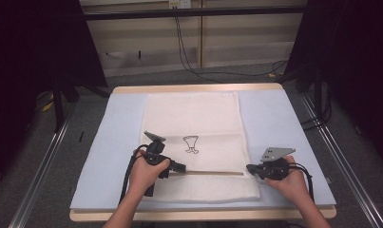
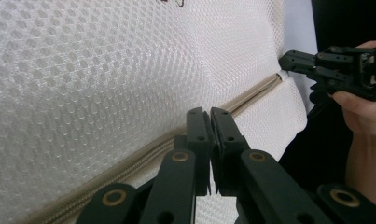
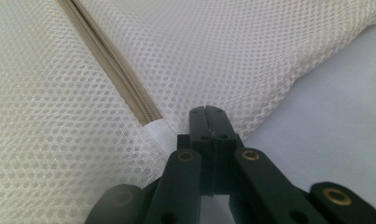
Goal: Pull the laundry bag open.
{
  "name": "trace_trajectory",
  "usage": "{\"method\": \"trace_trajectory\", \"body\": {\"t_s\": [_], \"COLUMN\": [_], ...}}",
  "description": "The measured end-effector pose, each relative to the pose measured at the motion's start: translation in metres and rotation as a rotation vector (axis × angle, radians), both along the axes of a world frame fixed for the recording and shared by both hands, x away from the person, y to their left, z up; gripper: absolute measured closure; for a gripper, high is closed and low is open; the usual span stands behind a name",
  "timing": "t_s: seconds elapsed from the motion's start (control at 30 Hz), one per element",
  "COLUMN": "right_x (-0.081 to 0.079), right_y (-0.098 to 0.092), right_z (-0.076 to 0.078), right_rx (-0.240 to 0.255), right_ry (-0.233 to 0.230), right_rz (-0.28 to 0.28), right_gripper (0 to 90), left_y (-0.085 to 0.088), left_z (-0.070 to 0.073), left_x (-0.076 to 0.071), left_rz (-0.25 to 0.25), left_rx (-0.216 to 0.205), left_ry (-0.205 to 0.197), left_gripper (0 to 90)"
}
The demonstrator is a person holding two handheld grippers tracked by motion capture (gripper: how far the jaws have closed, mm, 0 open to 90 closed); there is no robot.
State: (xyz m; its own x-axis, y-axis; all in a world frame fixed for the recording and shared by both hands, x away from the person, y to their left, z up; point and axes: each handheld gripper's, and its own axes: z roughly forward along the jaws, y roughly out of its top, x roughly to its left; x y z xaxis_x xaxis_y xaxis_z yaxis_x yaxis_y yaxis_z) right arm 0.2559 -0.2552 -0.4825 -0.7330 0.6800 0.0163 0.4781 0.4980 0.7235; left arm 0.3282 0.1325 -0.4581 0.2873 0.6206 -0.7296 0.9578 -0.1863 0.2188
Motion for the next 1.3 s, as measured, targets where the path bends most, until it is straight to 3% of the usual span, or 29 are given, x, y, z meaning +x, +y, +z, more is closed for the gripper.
{"method": "trace_trajectory", "body": {"t_s": [0.27, 0.3, 0.97, 1.07, 1.3], "right_x": [0.0, 0.0, 0.0, 0.0, 0.0], "right_y": [0.0, 0.0, 0.0, 0.0, 0.0], "right_z": [0.0, 0.0, 0.0, 0.0, 0.0], "right_rx": [0.0, 0.0, 0.001, 0.001, 0.001], "right_ry": [0.0, 0.001, 0.0, 0.0, -0.001], "right_rz": [0.0, 0.0, -0.002, -0.002, 0.001], "right_gripper": [90.0, 90.0, 90.0, 90.0, 90.0], "left_y": [0.007, 0.009, 0.025, 0.03, 0.041], "left_z": [0.0, -0.001, 0.001, 0.0, 0.001], "left_x": [0.0, 0.0, 0.001, 0.002, 0.001], "left_rz": [0.019, 0.013, 0.04, 0.039, 0.064], "left_rx": [0.012, -0.004, -0.01, 0.001, -0.009], "left_ry": [-0.008, 0.002, 0.003, -0.012, 0.0], "left_gripper": [87.3, 87.3, 87.3, 87.3, 87.3]}}
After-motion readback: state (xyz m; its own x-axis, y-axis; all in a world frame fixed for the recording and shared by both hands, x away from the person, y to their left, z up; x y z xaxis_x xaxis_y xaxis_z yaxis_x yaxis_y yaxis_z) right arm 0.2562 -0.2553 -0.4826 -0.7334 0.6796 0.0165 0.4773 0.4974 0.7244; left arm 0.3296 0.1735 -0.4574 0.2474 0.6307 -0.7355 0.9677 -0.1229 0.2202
